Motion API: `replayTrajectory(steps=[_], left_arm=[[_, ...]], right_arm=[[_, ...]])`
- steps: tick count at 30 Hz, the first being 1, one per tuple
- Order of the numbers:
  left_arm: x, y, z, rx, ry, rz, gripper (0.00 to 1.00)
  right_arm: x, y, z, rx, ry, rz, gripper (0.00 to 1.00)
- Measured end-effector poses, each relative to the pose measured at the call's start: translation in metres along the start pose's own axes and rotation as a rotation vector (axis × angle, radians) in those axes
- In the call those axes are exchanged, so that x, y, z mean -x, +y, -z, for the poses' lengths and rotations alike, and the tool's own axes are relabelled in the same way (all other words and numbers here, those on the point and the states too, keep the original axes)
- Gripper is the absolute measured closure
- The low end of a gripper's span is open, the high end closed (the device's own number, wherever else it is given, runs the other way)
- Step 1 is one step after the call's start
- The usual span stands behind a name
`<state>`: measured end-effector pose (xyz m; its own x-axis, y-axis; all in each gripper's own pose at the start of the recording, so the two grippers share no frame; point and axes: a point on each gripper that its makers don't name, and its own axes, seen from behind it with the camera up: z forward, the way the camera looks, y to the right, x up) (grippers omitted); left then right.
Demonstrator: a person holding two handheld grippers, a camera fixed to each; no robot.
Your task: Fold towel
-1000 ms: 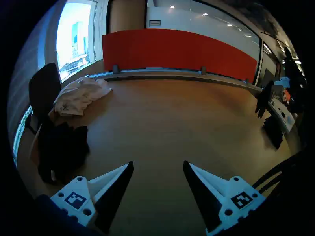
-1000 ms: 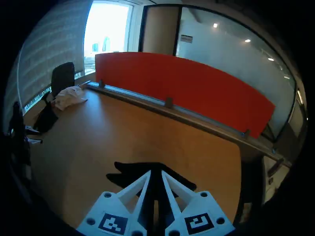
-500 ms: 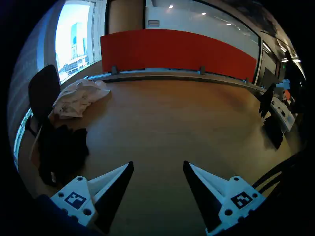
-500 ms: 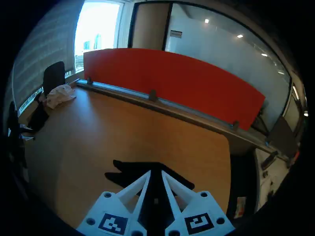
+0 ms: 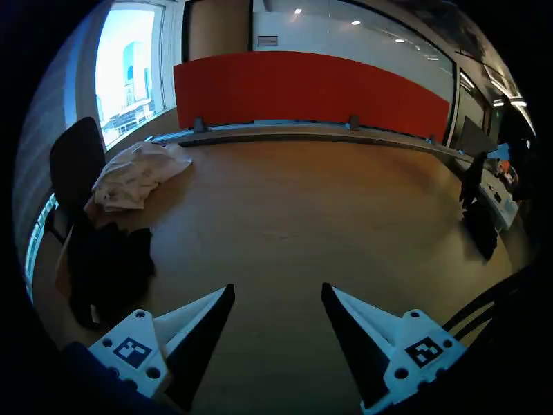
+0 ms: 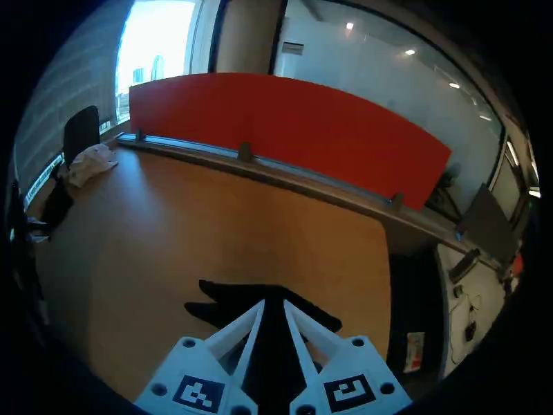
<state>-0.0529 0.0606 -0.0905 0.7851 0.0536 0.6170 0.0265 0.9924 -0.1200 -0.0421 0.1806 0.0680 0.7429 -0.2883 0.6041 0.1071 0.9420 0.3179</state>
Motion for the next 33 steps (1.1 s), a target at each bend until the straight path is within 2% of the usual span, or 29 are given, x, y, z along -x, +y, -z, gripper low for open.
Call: replayTrajectory(steps=[13,24,33], left_arm=[[-0.004,0.006,0.000,0.007,0.003,-0.008,0.07],[-0.009,0.009,0.000,0.014,0.006,-0.019,0.07],[-0.010,0.012,0.000,0.020,0.004,-0.024,0.07]], right_arm=[[0.024,0.008,0.010,0.021,-0.028,-0.025,0.92],[0.069,0.019,0.026,0.049,-0.076,-0.082,0.92],[0.096,0.013,0.040,0.044,-0.095,-0.114,0.92]])
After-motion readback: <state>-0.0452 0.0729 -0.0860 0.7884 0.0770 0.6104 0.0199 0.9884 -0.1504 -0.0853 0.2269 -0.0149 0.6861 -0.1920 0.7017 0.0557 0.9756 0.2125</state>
